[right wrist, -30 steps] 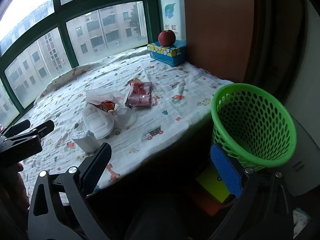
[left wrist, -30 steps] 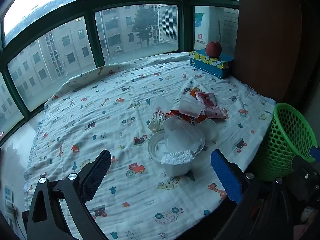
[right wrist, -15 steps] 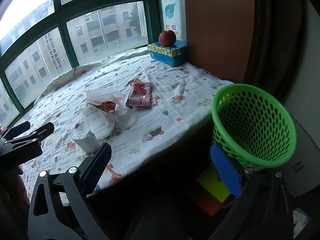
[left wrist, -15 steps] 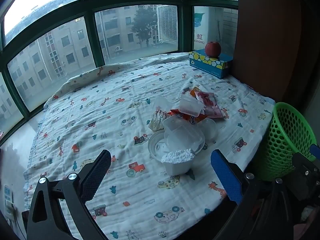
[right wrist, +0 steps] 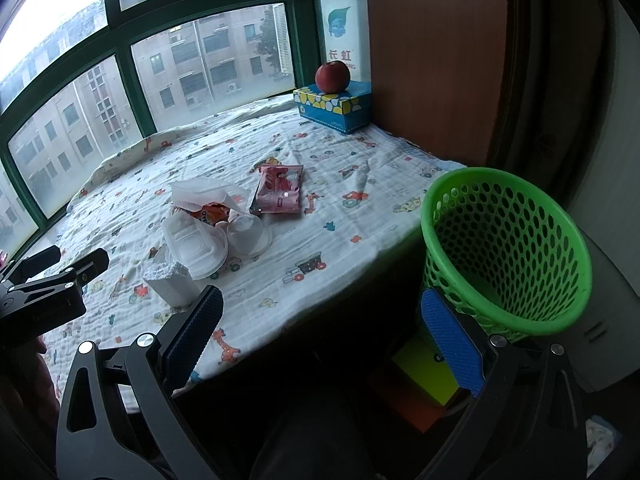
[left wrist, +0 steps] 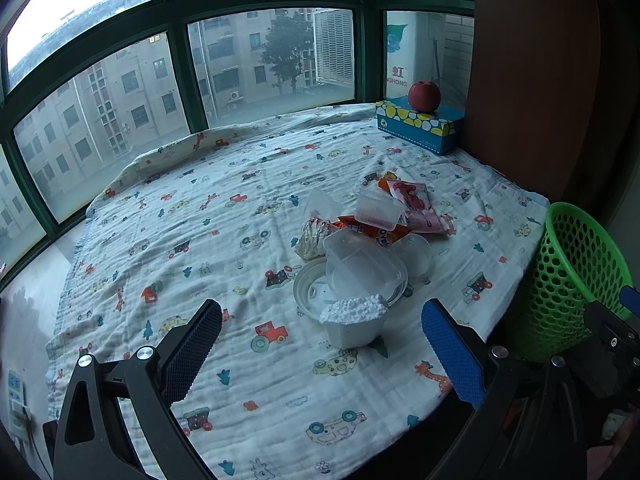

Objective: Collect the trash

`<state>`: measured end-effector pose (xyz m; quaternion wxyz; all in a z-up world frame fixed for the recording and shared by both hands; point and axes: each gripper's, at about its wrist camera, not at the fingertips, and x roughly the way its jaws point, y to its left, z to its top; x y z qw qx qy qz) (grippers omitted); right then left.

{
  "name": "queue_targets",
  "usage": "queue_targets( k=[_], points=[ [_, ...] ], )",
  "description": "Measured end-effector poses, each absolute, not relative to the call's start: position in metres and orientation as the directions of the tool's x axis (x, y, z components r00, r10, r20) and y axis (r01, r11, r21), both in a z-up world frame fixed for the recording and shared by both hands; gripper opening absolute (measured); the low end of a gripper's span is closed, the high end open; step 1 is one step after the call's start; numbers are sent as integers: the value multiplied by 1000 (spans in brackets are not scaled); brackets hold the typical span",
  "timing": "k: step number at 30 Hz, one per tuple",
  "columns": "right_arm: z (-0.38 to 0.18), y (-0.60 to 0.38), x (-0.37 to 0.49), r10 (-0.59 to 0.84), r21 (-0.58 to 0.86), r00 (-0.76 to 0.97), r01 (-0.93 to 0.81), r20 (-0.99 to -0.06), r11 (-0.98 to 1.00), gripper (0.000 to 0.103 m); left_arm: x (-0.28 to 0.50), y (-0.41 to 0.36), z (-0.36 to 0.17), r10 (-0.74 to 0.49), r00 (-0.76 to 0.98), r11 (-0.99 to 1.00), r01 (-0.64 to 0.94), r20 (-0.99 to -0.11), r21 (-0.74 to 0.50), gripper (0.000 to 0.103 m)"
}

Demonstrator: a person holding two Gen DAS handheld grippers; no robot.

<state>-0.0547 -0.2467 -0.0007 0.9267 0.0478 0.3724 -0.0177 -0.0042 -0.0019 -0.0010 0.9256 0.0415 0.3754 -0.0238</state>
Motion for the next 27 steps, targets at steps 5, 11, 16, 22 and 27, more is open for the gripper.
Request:
queue_targets(
  k=[5,11,16,22,27],
  points=[
    [0,-248,-57,-8,69,725,77,-689,995,98,-4,-2,-1,-17,715,996,75,-699,53,97],
    [0,-249,-56,-11,71,724,82,-690,994,98,-5,-1,-1,-23,713,996,76,-701,45,97],
    [0,-249,-56,-9,73,723,82,-691,994,98,-5,0,-1,-27,710,996,78,-704,40,97],
    [-1,-250,-56,-12,71,722,86,-692,994,98,-4,-2,-2,-28,710,996,79,-704,41,97],
    [-1,-250,-56,-10,73,722,84,-692,994,98,-4,-4,-3,-28,708,996,79,-706,40,97]
  ],
)
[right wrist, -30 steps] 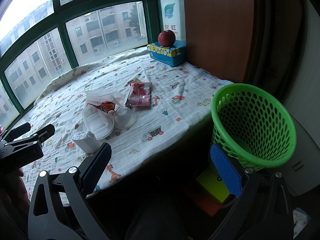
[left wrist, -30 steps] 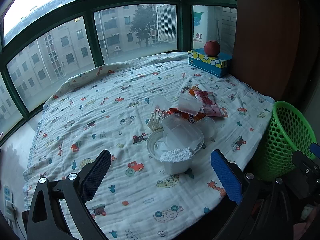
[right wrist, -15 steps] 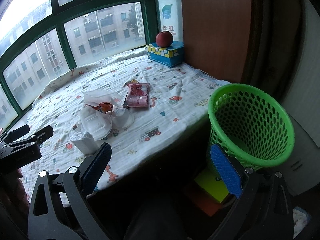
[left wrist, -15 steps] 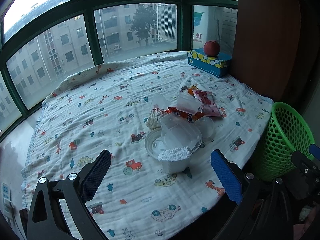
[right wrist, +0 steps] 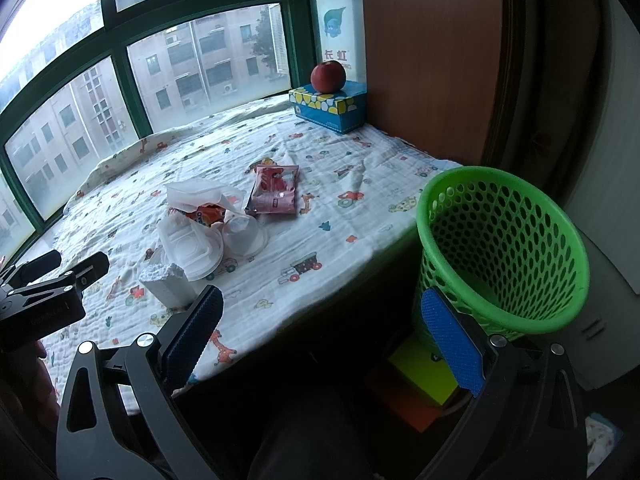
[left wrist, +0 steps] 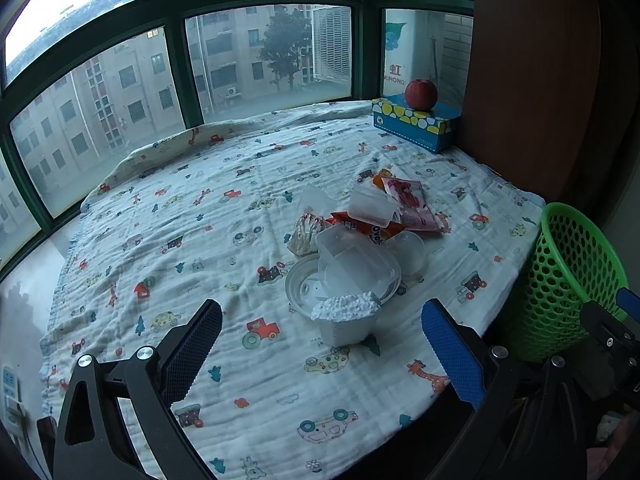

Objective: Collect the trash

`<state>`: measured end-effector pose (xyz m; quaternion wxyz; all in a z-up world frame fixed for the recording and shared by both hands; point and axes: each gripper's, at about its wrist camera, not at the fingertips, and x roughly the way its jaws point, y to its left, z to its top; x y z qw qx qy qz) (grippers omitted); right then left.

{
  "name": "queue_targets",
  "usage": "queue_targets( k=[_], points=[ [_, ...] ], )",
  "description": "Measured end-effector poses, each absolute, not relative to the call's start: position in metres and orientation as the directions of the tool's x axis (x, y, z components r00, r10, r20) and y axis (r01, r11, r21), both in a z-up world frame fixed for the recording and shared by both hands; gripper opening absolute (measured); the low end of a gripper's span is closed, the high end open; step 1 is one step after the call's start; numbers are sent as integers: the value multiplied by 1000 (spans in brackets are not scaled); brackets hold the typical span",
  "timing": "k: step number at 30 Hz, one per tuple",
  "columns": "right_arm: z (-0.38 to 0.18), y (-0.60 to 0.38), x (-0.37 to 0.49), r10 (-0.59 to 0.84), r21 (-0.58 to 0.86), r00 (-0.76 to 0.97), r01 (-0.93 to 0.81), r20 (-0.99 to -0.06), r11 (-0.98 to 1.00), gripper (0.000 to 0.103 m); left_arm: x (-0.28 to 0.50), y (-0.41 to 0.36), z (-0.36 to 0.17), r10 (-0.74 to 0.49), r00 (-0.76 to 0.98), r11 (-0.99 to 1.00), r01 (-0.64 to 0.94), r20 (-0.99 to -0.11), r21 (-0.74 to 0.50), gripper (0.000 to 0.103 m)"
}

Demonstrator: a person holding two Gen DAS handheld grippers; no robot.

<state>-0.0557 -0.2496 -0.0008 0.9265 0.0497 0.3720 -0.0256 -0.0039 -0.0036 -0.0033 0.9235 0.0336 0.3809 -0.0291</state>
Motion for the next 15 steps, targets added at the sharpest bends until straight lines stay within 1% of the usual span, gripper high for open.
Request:
queue_targets(
  k=[15],
  points=[
    [-2,-247,-55,-7,74,721,81,-693,994,98,-3,-5,-5,-30,706,996,78,-708,36,97]
  ],
)
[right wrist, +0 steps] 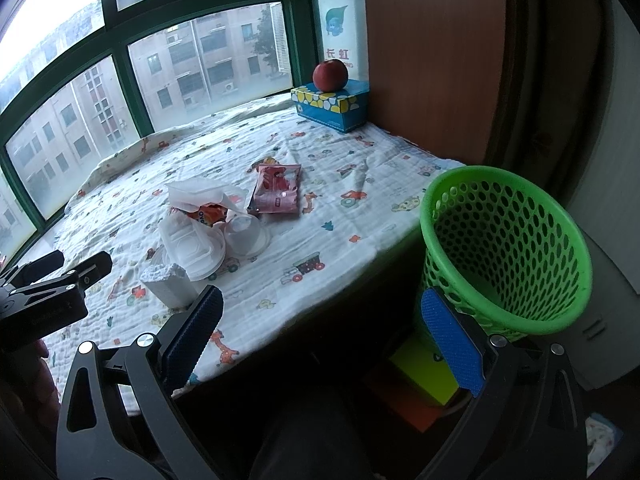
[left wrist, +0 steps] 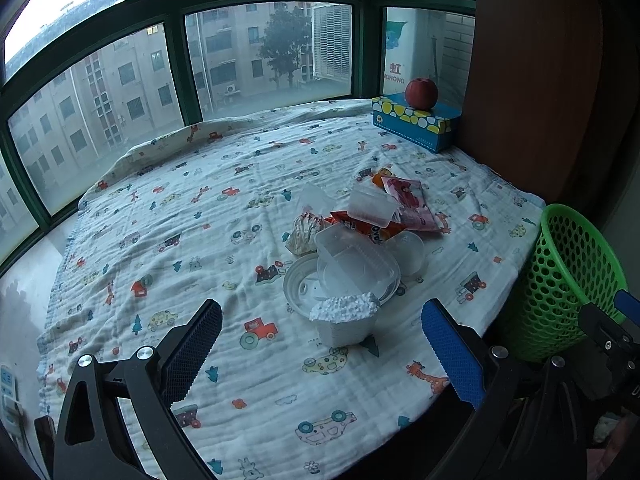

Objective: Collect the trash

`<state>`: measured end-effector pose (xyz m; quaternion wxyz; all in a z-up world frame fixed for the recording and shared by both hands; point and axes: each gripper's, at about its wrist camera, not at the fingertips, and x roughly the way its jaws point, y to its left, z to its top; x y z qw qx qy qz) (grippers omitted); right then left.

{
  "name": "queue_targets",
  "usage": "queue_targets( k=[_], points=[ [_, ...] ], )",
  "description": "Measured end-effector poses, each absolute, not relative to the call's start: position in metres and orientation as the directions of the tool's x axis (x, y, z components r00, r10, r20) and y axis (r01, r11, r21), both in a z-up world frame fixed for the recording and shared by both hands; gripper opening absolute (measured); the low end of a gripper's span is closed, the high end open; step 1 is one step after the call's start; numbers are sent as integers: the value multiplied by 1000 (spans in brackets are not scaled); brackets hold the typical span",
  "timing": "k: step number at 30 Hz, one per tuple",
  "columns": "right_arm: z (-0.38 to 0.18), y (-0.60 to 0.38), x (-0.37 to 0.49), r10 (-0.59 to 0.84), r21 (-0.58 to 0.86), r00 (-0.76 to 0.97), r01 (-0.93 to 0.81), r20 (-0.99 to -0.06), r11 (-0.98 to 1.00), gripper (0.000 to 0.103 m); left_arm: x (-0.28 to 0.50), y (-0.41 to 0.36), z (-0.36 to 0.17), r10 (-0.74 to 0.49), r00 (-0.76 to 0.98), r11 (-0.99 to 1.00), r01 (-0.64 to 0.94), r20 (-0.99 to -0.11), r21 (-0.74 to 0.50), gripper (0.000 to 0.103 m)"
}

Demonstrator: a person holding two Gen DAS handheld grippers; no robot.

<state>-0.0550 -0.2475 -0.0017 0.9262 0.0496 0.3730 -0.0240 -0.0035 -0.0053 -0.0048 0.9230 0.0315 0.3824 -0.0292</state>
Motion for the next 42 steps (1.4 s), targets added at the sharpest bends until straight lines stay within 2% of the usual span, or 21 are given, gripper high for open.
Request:
queue_targets(
  k=[42],
  points=[
    [-4,-235,-4,39,61,716,4,-697,998,98,29,19,-8,2,689,999,29,-724,31,97]
  ],
)
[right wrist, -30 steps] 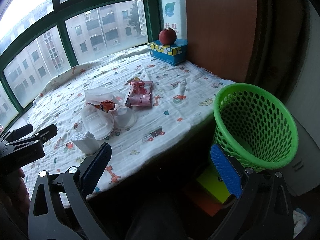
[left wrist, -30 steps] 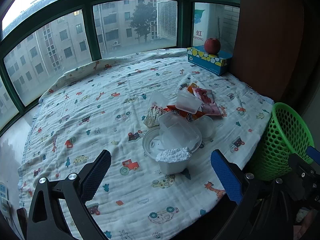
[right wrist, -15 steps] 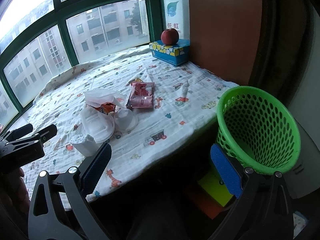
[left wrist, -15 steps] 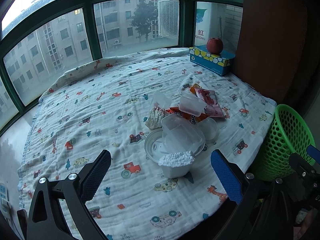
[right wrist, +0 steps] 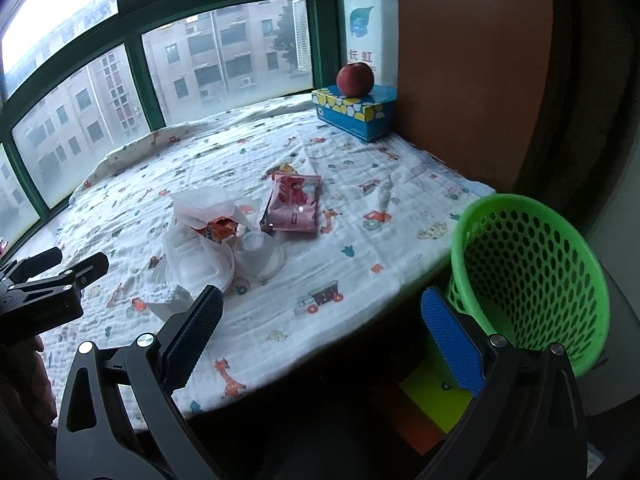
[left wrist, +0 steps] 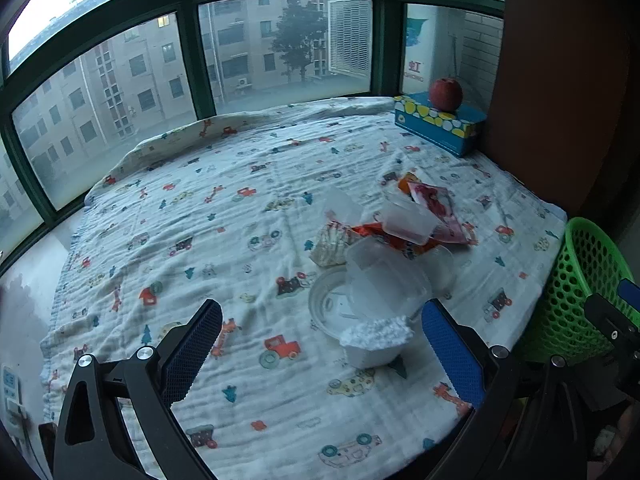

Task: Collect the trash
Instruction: 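Reach the right tool to the clear plastic box and grasp it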

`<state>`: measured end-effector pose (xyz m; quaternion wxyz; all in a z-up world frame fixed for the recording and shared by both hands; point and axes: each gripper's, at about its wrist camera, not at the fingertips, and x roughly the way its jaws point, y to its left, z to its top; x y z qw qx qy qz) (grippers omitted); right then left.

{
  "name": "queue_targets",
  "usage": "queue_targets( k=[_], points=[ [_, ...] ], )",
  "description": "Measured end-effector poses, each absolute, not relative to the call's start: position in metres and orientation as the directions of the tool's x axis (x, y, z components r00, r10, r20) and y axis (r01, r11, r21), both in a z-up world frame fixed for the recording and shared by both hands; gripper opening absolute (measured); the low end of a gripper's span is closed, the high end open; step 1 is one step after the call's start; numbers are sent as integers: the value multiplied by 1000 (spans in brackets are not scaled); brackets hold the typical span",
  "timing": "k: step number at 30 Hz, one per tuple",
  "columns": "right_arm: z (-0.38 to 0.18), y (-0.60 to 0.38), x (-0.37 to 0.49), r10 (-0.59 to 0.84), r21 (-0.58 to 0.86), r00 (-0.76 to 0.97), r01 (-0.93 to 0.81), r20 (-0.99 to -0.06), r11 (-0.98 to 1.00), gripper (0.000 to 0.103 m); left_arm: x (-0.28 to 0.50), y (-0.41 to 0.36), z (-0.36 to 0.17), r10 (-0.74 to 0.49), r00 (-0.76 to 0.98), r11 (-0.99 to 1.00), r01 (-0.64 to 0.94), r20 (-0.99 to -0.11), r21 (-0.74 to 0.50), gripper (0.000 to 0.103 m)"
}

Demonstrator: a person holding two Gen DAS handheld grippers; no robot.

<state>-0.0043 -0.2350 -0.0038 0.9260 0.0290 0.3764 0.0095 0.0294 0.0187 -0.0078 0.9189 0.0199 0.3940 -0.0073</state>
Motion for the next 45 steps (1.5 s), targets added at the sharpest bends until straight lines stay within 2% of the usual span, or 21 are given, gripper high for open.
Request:
queue_targets(
  k=[7,18,26,31,45],
  points=[
    [-3,-224,17,87,77,701,-45,-708,996,98,38,33,-10,19,683,1000,-1,-730,25,97],
    [9,-182,74,239,174,627,-164,-741,971,98,43,63,-24,34,664,999,-42,-747,8,97],
    [3,-158,131,296,250,525,-158,-798,955,98,45,78,-33,32,655,999,-50,-755,-1,97],
    [-10,-152,164,332,323,453,-101,-827,941,94,46,86,-36,32,652,999,-54,-758,-4,97],
    [-45,-141,207,335,352,303,1,-892,936,80,45,87,-43,3,646,1000,-24,-763,-17,97]
  ],
)
